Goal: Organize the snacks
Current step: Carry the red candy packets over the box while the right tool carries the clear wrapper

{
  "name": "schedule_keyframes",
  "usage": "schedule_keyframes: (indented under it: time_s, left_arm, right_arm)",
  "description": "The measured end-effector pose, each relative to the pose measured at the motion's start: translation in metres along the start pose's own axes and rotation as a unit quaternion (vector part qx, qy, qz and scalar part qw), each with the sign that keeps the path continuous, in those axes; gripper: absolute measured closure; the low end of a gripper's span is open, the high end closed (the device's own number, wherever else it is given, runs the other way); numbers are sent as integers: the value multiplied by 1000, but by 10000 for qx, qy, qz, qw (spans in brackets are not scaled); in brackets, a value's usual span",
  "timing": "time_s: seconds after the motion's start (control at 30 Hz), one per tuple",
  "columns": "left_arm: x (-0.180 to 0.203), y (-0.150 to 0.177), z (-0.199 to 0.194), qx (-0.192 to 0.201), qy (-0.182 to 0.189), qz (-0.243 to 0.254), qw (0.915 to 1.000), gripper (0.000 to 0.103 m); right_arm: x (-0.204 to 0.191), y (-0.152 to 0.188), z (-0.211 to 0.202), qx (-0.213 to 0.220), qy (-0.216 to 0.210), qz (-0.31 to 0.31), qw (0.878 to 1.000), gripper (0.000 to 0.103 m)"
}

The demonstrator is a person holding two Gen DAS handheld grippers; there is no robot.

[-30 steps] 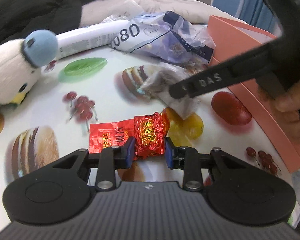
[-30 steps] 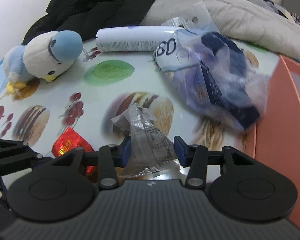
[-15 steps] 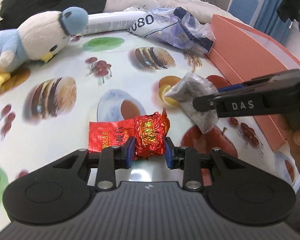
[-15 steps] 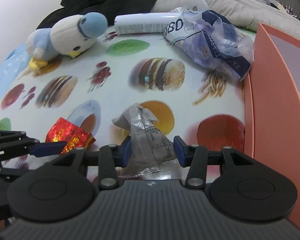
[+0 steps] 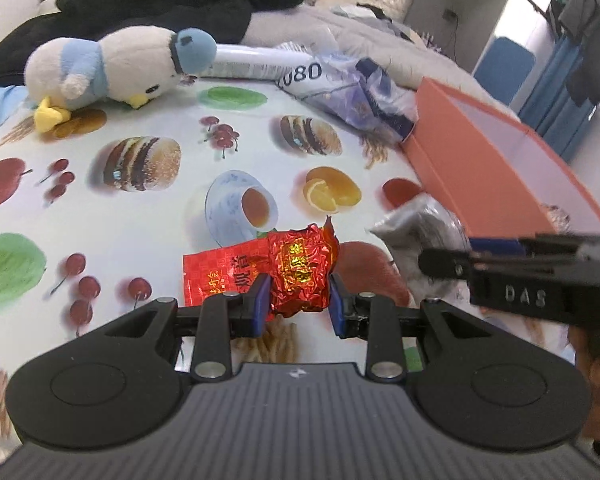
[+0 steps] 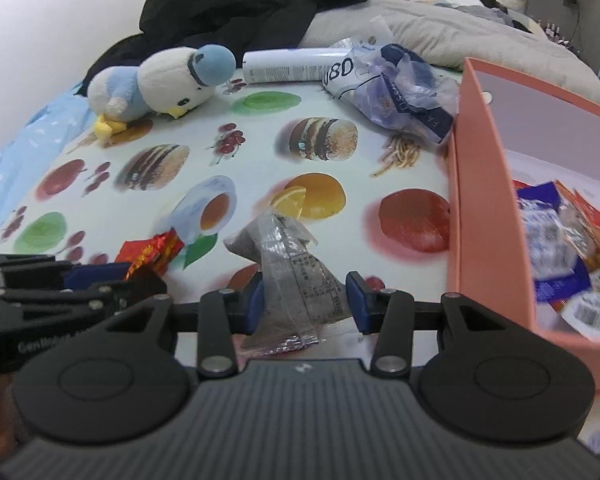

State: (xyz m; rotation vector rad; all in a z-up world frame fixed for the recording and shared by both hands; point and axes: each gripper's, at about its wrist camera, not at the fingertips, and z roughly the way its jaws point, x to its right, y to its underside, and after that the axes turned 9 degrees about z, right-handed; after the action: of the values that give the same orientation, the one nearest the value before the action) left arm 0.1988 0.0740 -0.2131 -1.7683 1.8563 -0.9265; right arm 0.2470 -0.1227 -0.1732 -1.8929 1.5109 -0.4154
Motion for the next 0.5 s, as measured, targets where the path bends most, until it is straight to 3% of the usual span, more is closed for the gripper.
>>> schedule_keyframes:
  time_s: [0.5]
  left_arm:
    - [33, 2, -63, 392, -11, -198, 9990, 68]
  right_arm:
    - [5, 24, -78, 476, -166, 246, 9984, 57]
